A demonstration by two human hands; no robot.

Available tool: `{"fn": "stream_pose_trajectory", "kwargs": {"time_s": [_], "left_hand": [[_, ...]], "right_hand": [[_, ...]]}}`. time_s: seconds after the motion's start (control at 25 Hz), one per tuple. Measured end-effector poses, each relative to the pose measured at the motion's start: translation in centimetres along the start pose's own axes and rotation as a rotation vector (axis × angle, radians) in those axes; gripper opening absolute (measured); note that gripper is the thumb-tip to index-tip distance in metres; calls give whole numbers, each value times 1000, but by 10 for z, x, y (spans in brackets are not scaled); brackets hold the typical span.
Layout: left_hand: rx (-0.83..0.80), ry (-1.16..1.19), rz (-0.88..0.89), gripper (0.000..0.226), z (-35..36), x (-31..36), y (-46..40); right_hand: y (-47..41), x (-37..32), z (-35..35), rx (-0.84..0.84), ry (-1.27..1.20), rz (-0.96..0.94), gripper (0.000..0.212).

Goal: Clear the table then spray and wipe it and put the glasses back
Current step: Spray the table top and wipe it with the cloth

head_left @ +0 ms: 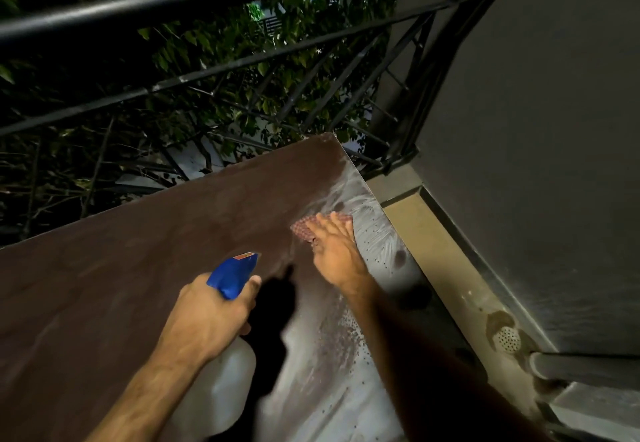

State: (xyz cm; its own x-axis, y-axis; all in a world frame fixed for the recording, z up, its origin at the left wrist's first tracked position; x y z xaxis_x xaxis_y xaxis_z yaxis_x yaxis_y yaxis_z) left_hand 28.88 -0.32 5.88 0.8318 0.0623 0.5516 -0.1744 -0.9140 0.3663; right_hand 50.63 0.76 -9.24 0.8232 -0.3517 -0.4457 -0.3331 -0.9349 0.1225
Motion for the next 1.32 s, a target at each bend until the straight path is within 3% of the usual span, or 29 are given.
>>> {"fn": "stream_pose_trajectory", "kwargs": {"time_s": [0.12, 0.24, 0.4, 0.56, 0.64, 0.76, 0.84, 0.96, 1.12, 1.2, 1.32], "left_hand": [[-27, -13, 13, 43, 5, 2, -11], [-90, -16, 12, 48, 17, 5, -20], [-100, 7, 10, 47, 23, 11, -25], [-62, 11, 18, 46, 16, 11, -27], [-18, 7, 6, 45, 9, 9, -28], [2, 11, -6, 43, 6, 8, -29], [0, 10, -9, 44, 6, 9, -31], [-11, 34, -11, 45, 9, 12, -35], [-28, 44, -3, 47, 19, 14, -38], [-33, 44, 6, 47, 22, 15, -38], [-25, 43, 11, 47, 23, 15, -37]], "right_hand": [[62, -36, 33, -12, 82, -216, 58], [153, -63, 95, -226, 252, -548, 50], [182, -53, 118, -371, 427, -678, 44], [108, -37, 61, -180, 170, -580, 45], [35, -9, 21, 1, 77, -340, 54], [-53, 36, -14, 19, 16, 38, 55], [-66, 37, -18, 41, -1, 127, 55], [-22, 1, 1, 62, -34, -70, 54], [74, -32, 31, -139, 58, -537, 57], [55, -13, 20, -140, 48, -543, 53], [-25, 23, -10, -25, 3, -270, 55]]}}
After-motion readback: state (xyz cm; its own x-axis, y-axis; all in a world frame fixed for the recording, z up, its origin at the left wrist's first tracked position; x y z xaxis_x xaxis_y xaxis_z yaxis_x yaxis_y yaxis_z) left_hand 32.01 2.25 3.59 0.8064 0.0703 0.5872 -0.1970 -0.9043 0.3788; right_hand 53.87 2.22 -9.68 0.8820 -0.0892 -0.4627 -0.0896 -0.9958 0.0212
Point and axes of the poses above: each hand's wrist, its own y-axis away from the middle knuckle, its own z-axis out of the palm, x = y × z, the point moved 6 cm from there along -y, towards the middle knuckle, and after that the axes turned 5 degrees about z, right-handed, at the moved point
